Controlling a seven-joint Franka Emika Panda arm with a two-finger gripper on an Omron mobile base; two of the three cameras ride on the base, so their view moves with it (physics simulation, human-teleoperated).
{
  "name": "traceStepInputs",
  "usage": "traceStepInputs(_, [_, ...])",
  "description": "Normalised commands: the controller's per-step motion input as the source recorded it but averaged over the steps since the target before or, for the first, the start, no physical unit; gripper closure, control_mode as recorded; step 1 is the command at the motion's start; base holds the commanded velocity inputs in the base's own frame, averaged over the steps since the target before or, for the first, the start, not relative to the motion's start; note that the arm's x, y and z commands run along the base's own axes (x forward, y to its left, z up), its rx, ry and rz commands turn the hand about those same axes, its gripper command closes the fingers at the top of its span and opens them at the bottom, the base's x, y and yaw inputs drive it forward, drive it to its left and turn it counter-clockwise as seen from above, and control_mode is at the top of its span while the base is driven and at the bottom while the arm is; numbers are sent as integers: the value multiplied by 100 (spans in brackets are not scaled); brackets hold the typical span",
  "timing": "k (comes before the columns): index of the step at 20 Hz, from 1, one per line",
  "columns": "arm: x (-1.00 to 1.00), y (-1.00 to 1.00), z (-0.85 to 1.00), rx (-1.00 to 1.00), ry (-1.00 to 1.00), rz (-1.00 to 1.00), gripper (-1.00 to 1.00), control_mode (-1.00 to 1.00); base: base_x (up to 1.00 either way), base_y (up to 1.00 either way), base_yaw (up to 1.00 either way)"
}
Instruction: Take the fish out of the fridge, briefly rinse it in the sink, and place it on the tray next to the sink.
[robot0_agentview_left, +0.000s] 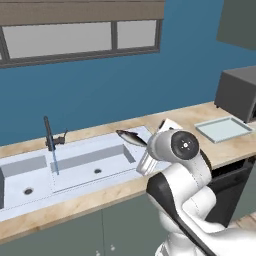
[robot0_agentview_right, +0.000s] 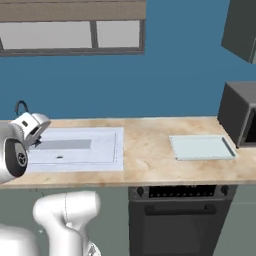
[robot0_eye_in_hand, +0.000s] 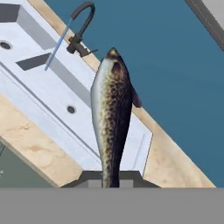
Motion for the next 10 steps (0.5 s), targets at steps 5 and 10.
traceStepInputs(5, [0, 0, 0, 0, 0, 0, 100, 100, -4, -100, -23])
traceStepInputs(10, [0, 0, 0, 0, 0, 0, 100, 100, -1, -100, -29])
